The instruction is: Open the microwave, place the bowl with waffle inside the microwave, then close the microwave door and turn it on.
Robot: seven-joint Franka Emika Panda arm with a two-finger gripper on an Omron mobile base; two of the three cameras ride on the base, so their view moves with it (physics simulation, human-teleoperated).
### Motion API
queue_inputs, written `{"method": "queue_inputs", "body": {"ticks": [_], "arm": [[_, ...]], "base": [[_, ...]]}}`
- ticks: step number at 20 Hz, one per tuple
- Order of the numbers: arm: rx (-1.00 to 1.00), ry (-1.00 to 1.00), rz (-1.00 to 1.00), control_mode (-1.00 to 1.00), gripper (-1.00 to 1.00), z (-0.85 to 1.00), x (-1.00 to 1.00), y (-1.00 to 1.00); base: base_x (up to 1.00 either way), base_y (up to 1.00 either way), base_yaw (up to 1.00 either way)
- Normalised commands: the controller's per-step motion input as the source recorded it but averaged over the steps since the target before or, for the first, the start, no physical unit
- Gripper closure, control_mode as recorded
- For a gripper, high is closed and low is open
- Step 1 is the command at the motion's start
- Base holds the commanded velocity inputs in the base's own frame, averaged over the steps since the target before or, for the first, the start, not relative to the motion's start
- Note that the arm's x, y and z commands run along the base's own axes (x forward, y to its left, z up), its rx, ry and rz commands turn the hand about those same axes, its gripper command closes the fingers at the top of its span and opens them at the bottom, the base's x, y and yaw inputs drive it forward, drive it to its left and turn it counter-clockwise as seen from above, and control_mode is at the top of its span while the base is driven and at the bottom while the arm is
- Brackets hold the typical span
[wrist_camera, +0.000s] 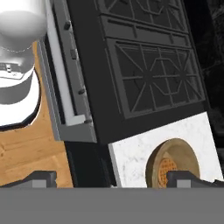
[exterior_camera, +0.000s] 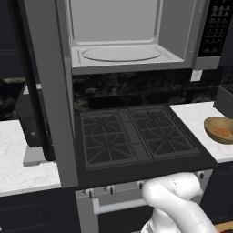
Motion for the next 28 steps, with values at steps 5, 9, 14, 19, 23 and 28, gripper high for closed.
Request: {"method": "queue_inputs", "body": {"ticks": [5, 9, 14, 19, 23, 28], "arm": [[0.0, 0.04, 0.04, -1.0, -1.0, -0.18, 0.76, -0.38], [0.0, 0.03, 0.0, -1.0, -1.0, -0.43, 0.46, -0.58], [0.0, 0.01, 0.0, -1.0, -1.0, -0.76, 0.25, -0.55], [0.0, 0.0, 0.0, -1.0, -1.0, -0.64, 0.39, -0.44], [0.0, 0.0, 0.0, -1.0, -1.0, -0.39, 0.56, -0.34], [0.0, 0.0, 0.0, -1.0, -1.0, -0.1, 0.66, -0.34]], "base": [[0.0, 0.0, 0.0], [0.0, 0.0, 0.0], [0.0, 0.0, 0.0], [0.0, 0.0, 0.0], [0.0, 0.0, 0.0], [0.0, 0.0, 0.0]]}}
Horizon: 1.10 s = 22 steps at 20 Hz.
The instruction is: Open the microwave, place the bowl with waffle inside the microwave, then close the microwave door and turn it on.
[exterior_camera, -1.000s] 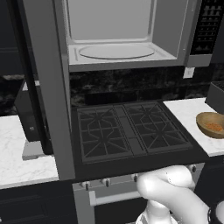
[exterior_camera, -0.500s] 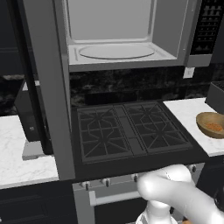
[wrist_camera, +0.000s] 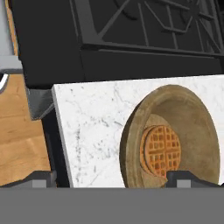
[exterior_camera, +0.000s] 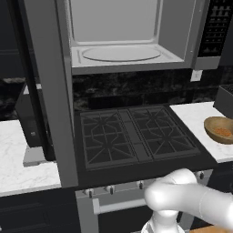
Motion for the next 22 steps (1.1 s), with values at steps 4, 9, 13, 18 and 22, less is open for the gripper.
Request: {"method": "queue_inputs", "body": {"ticks": [4, 9, 13, 18, 22], "arm": [[0.0, 0.0, 0.0, -1.0, -1.0, -0.31, 0.5, -0.26], [0.0, 0.0, 0.0, -1.0, -1.0, -0.52, 0.23, -0.15], [0.0, 0.0, 0.0, -1.0, -1.0, -0.46, 0.31, -0.08], [0.0, 0.0, 0.0, -1.0, -1.0, -0.27, 0.25, -0.02], [0.0, 0.0, 0.0, -1.0, -1.0, -0.29, 0.26, -0.03]], "base": [[0.0, 0.0, 0.0], [0.0, 0.0, 0.0], [0.0, 0.0, 0.0], [0.0, 0.0, 0.0], [0.0, 0.0, 0.0]]}}
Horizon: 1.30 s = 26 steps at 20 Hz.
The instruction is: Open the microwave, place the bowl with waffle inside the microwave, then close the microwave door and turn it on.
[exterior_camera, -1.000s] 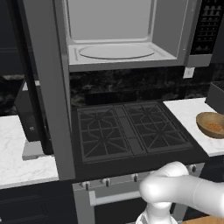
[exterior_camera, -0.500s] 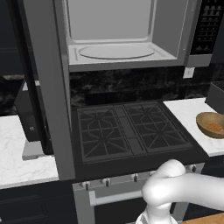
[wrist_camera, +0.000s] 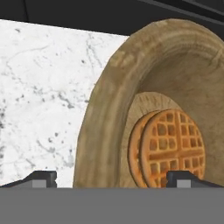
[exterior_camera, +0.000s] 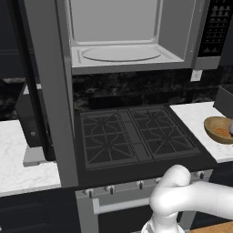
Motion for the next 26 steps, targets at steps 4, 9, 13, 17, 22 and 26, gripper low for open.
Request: {"method": "queue_inputs", "body": {"ticks": [4, 9, 13, 17, 22, 26], "arm": [[-0.01, -0.01, 0.0, -1.0, -1.0, -0.06, 0.04, -0.01], [0.0, 0.0, 0.0, -1.0, -1.0, 0.0, 0.0, 0.0], [0.0, 0.0, 0.0, -1.0, 1.0, 0.0, 0.0, 0.0], [0.0, 0.0, 0.0, -1.0, 1.0, 0.0, 0.0, 0.0], [0.0, 0.0, 0.01, -1.0, 1.0, 0.0, 0.0, -0.05], [0.0, 0.0, -0.01, -1.0, 1.0, 0.64, -0.04, -0.11]], "base": [[0.0, 0.0, 0.0], [0.0, 0.0, 0.0], [0.0, 0.0, 0.0], [0.0, 0.0, 0.0], [0.0, 0.0, 0.0], [0.0, 0.0, 0.0]]}}
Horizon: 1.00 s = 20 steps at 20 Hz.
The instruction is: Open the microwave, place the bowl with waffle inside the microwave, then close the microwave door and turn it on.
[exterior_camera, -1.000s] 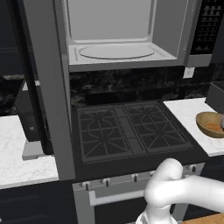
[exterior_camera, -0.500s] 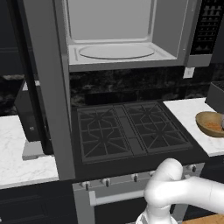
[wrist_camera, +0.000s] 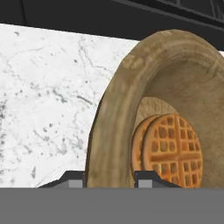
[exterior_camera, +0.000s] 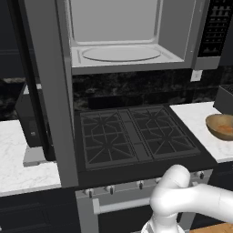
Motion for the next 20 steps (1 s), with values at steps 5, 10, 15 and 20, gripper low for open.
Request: {"method": "queue_inputs", "body": {"ticks": [5, 10, 15, 20], "arm": [[-0.01, -0.02, -0.08, -1.0, 1.0, 1.0, -0.71, -0.03], [-0.01, -0.1, -0.02, -1.0, 1.0, 1.0, -0.95, 0.02], [0.0, -0.21, 0.0, -1.0, 1.0, 1.0, -0.71, 0.07], [-0.05, -0.13, -0.01, -1.0, 1.0, 1.0, -0.39, 0.38]], "base": [[0.0, 0.0, 0.0], [0.0, 0.0, 0.0], [0.0, 0.0, 0.0], [0.0, 0.0, 0.0]]}}
